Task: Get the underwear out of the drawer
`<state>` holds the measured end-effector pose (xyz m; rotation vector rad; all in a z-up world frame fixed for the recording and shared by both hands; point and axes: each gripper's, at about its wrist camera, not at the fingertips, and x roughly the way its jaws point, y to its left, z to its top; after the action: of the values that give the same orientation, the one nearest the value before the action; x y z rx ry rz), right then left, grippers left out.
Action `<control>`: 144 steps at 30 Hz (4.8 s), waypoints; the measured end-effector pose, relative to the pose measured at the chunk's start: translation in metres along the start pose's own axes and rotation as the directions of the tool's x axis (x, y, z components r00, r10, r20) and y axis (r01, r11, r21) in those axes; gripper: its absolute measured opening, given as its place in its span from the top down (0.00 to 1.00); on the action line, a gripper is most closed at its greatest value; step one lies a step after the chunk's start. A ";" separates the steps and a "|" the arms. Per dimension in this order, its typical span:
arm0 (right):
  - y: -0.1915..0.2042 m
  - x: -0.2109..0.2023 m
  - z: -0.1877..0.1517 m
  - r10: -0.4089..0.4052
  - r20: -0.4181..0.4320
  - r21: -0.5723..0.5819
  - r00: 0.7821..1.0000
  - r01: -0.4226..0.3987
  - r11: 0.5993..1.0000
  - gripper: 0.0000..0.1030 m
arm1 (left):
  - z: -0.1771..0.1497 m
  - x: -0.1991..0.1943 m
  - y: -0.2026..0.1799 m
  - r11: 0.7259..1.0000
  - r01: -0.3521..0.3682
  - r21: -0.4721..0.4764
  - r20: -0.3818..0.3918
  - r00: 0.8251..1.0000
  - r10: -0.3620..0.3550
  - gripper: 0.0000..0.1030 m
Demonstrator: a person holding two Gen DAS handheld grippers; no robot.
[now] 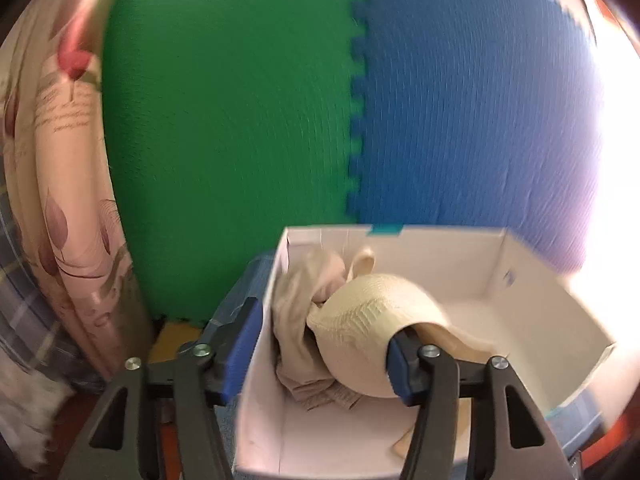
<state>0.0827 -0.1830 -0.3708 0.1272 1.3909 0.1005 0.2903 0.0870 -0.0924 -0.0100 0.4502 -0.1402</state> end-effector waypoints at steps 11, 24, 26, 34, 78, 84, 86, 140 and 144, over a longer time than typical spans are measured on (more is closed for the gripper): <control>0.008 -0.010 -0.002 -0.059 0.091 -0.030 0.994 0.062 0.998 0.05 | -0.014 -0.078 0.077 0.961 0.170 -0.218 0.365 0.927 -0.082 0.14; 0.019 0.010 0.034 -0.239 0.122 0.006 0.963 0.240 0.971 0.90 | -0.099 -0.093 0.080 0.974 0.139 -0.180 0.257 0.962 -0.090 0.14; 0.015 0.017 0.033 -0.251 0.090 -0.005 0.964 0.253 0.968 0.90 | -0.110 -0.094 0.078 0.975 0.143 -0.171 0.237 0.966 -0.100 0.14; 0.025 -0.036 0.001 -0.111 0.180 -0.048 0.977 0.121 0.991 0.90 | -0.125 -0.090 0.096 0.958 0.107 -0.265 0.189 0.980 -0.057 0.14; 0.030 -0.294 -0.073 0.050 0.638 -0.097 0.769 0.016 0.995 0.90 | -0.172 -0.088 -0.021 0.979 0.011 0.201 0.033 0.999 -0.018 0.14; 0.043 -0.335 -0.060 0.073 0.706 -0.128 0.705 0.026 0.991 0.90 | -0.181 -0.089 -0.021 0.980 -0.007 0.201 0.024 1.000 0.002 0.14; 0.050 -0.346 -0.056 0.081 0.725 -0.141 0.684 0.032 0.989 0.90 | -0.180 -0.090 -0.021 0.980 -0.021 0.197 0.033 0.999 0.014 0.14; 0.093 -0.240 0.169 0.024 0.586 -0.193 0.810 0.111 0.975 0.89 | -0.263 0.026 -0.042 0.986 0.008 0.167 -0.664 0.740 0.107 0.14; 0.087 -0.224 0.175 0.029 0.545 -0.190 0.838 0.090 0.978 0.88 | -0.269 0.037 -0.041 0.993 -0.007 0.121 -0.744 0.661 0.096 0.14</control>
<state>0.2157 -0.1349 -0.1094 -0.0432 0.7996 0.1685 0.2012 0.0467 -0.3491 0.1777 1.2866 -0.1065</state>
